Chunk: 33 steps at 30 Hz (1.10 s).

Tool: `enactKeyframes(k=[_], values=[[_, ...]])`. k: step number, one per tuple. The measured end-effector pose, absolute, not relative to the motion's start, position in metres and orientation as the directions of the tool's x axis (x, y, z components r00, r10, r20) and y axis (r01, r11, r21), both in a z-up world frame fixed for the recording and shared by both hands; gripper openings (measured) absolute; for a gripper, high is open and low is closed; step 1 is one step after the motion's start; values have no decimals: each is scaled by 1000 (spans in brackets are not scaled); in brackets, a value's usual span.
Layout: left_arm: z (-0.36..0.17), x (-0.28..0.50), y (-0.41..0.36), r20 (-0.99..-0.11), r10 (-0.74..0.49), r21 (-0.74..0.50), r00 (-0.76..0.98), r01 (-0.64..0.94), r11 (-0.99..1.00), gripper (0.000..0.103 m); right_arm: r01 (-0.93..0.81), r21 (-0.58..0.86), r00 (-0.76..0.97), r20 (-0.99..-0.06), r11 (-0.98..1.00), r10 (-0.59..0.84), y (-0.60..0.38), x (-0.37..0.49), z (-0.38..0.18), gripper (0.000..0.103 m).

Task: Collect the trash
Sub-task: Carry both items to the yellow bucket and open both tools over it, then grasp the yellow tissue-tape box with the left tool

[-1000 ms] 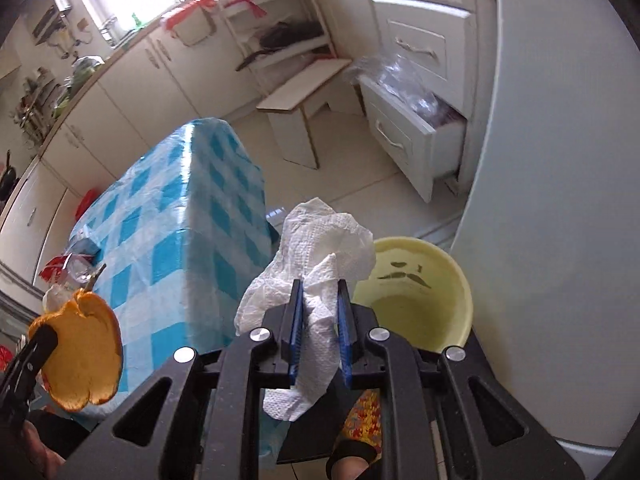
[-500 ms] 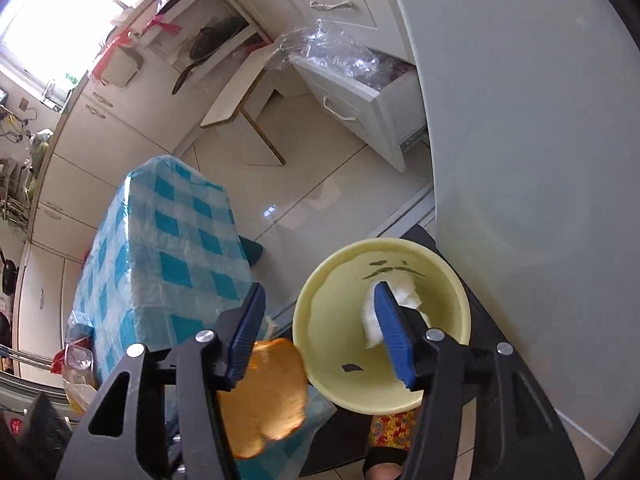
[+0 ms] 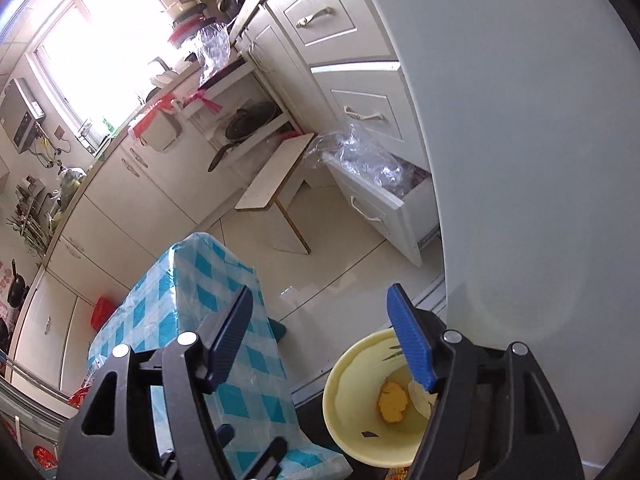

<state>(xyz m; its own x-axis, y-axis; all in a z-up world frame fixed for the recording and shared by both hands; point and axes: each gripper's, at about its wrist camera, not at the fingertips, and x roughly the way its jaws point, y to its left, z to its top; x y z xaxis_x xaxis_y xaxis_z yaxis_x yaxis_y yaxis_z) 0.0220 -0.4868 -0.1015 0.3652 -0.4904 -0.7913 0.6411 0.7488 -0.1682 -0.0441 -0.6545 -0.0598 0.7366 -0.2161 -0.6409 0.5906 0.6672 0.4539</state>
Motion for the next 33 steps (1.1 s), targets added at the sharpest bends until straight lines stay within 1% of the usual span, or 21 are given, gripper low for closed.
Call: enactKeyframes(k=[4,7,12,15,17,19,23,27,30,33], values=[[-64,25,-419,-737,-479,-127,478,598,792,70,563,413,765,-588,716,-262,-631,-36,-42,68],[-41,29,-368,-706,-447,-98,549,549,830,73,533,380,788,-549,756,-279,-607,-27,-29,70],[-11,40,-279,-656,-376,-66,654,446,893,76,464,356,827,-503,811,-251,-564,-11,-15,73],[-5,45,-231,-637,-315,-46,704,373,927,80,421,347,846,-484,838,-225,-539,-2,-9,76],[-9,55,-196,-644,-265,-38,717,316,948,83,395,349,853,-482,850,-199,-524,4,-9,78],[-21,69,-169,-673,-217,-34,707,264,964,85,371,350,854,-492,860,-168,-510,13,-11,78],[-49,90,-135,-727,-184,-51,661,216,975,89,317,339,855,-507,886,-112,-484,28,-14,78],[-70,96,-135,-750,-143,31,646,250,968,91,272,322,858,-509,907,-77,-464,37,-16,79],[-81,101,-142,-762,-92,118,641,277,954,93,261,331,855,-515,907,-58,-458,40,-19,78],[-92,107,-146,-776,-51,151,629,263,953,93,258,340,854,-518,904,-49,-458,42,-20,79]])
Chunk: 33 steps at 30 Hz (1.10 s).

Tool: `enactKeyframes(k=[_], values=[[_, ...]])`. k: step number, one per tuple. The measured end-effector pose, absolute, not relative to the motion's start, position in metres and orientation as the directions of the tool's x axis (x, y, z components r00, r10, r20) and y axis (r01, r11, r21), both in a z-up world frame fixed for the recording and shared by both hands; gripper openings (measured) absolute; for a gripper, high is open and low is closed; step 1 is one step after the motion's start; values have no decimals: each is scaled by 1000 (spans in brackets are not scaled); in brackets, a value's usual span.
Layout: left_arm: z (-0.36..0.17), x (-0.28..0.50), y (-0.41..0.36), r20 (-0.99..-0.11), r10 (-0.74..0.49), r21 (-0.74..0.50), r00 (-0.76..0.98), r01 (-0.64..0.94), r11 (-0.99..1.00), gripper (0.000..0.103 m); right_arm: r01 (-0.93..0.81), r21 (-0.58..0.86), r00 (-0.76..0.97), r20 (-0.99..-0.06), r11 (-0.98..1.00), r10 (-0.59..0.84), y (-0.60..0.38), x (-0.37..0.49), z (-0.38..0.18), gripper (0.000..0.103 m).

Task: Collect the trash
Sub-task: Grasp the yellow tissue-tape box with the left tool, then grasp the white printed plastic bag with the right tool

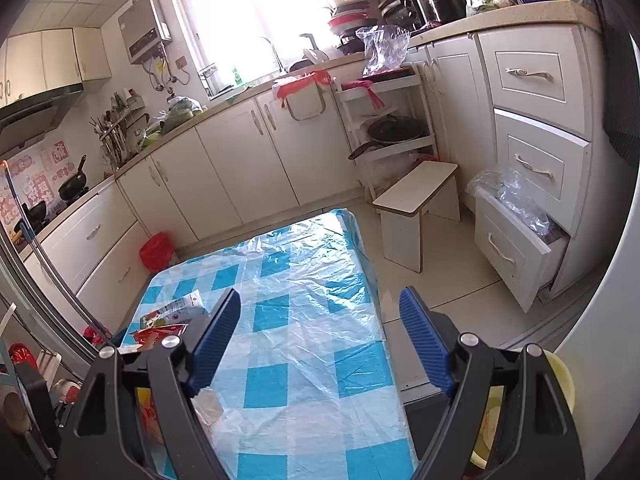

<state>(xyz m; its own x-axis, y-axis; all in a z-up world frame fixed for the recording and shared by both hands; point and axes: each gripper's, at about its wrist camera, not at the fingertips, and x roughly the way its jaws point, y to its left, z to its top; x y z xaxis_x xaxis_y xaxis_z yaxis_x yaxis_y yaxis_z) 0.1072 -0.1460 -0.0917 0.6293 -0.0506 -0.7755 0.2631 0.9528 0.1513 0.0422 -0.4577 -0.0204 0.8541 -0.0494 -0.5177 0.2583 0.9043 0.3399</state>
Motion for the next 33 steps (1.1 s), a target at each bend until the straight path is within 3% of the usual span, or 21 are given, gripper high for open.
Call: enactKeyframes(k=[6,8,10,11,13,18,33], values=[[-100,111,-145,-773,-34,163,633,251,954,93,256,367,844,-536,894,-22,-458,44,-26,79],[-99,111,-142,-780,-80,114,621,268,957,85,247,375,838,-546,893,-2,-458,47,-29,79],[-99,111,-138,-797,-122,58,592,276,959,61,230,367,831,-556,901,14,-452,49,-31,78],[-100,112,-135,-807,-145,26,572,279,960,56,219,362,828,-560,906,23,-449,50,-31,78],[-103,112,-131,-817,-159,-1,554,275,961,29,191,344,819,-572,919,44,-439,53,-34,79],[-97,107,-121,-798,-193,-39,571,271,962,2,138,293,803,-592,946,67,-416,59,-38,78],[-35,83,-70,-705,-282,-187,651,213,959,1,-128,247,707,-657,961,263,-351,74,-54,78]])
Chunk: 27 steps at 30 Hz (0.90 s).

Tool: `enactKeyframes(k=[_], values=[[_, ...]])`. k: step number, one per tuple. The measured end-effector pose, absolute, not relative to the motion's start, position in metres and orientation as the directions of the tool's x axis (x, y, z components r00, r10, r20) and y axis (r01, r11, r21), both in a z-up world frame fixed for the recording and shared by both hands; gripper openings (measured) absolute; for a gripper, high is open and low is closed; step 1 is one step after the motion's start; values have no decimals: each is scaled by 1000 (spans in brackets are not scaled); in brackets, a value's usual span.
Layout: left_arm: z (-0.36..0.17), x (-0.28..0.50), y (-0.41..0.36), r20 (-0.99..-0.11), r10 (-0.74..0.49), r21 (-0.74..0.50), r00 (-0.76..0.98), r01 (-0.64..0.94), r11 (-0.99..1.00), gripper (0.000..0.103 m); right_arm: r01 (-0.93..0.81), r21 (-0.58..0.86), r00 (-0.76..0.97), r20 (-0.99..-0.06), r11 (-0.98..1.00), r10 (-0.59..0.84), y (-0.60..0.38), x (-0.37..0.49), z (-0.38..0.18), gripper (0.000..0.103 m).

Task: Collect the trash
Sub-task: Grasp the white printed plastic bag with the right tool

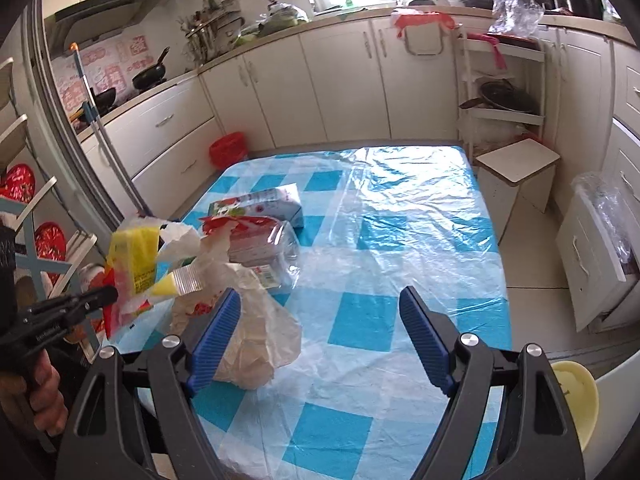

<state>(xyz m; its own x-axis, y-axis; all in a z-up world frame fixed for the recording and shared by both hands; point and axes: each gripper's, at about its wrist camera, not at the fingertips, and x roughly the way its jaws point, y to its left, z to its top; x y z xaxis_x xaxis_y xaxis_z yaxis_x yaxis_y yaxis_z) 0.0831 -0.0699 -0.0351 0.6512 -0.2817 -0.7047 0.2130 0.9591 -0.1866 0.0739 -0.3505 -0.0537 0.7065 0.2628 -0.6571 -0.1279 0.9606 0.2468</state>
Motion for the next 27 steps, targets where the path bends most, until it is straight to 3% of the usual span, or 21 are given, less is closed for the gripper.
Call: enactKeyframes(k=[9,21,23,25,27], values=[[-11,75,-28,-638,-340,-307,691,176,935,1,-201,162,665,-702,966,256,-313,80,-67,78],[-18,77,-13,-616,-378,-367,691,173,914,1,-231,127,641,-726,965,249,-287,90,-84,77],[-19,78,-13,-617,-379,-367,690,174,914,1,-242,137,631,-730,961,263,-286,91,-86,68],[-19,78,-12,-616,-382,-371,689,174,912,1,-256,156,610,-740,954,285,-285,93,-88,39],[-20,79,-12,-616,-380,-372,690,170,913,1,-287,176,581,-749,942,317,-282,93,-90,22]])
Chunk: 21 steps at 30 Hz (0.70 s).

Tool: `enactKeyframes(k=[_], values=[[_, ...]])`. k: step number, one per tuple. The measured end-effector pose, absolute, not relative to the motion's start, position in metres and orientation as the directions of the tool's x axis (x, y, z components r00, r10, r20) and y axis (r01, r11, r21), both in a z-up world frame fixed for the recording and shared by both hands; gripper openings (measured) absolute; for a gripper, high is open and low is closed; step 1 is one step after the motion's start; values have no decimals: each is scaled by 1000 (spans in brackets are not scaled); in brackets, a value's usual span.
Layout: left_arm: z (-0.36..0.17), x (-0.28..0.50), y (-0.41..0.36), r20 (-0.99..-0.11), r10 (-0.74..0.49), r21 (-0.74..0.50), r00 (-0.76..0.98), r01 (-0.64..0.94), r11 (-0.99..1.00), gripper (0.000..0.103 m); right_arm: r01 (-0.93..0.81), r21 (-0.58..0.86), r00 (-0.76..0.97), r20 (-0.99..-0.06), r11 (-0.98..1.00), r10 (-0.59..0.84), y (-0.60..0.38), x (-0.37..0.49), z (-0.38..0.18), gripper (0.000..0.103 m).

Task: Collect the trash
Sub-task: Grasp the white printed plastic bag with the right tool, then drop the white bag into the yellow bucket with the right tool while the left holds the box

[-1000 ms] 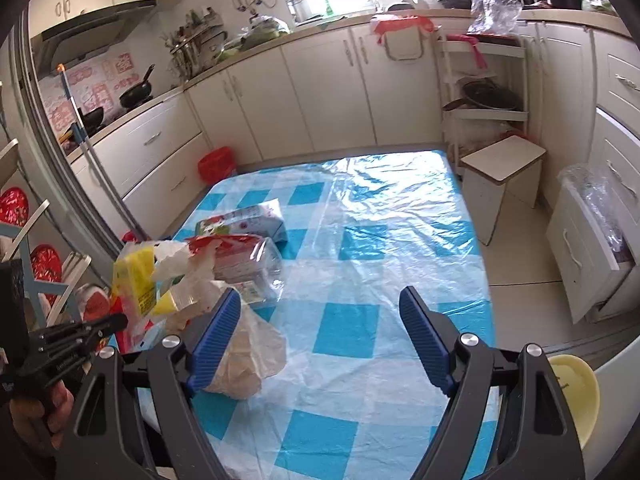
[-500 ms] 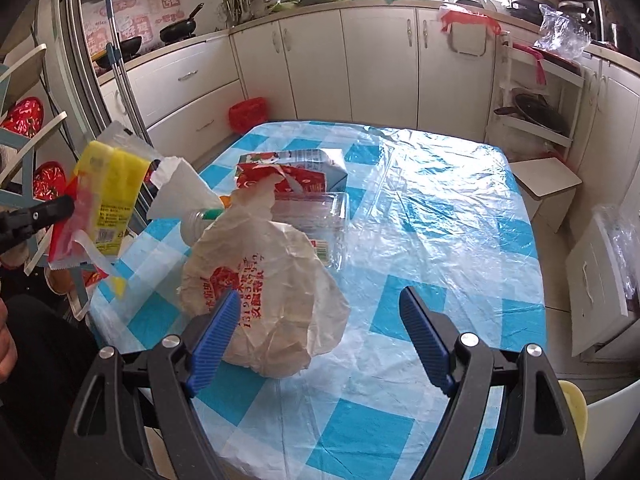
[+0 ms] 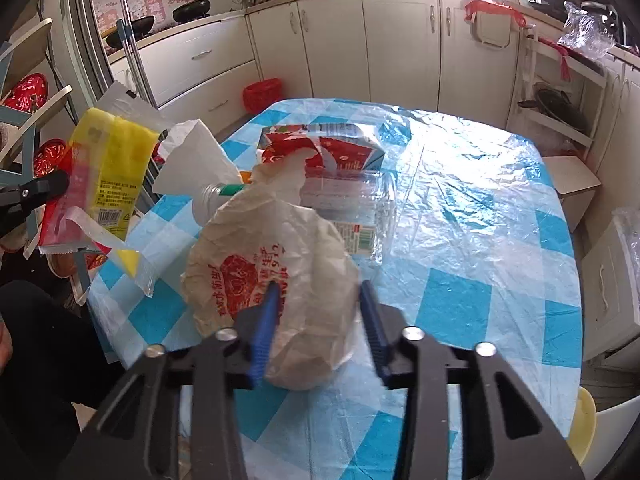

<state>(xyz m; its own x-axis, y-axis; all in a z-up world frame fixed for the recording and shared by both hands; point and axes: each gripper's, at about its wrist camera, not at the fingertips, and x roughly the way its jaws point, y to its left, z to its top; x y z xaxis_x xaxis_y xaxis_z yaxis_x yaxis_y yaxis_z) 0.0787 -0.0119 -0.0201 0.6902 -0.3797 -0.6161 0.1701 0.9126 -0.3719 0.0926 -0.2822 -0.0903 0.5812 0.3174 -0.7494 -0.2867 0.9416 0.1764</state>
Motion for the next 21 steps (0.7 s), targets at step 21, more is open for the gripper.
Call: enactKeyframes(k=[21], values=[[-9,63,-10,-527,-422,-409,737,215,887,1,-481,473,569,-472,738,673,-298,48,-28,11]])
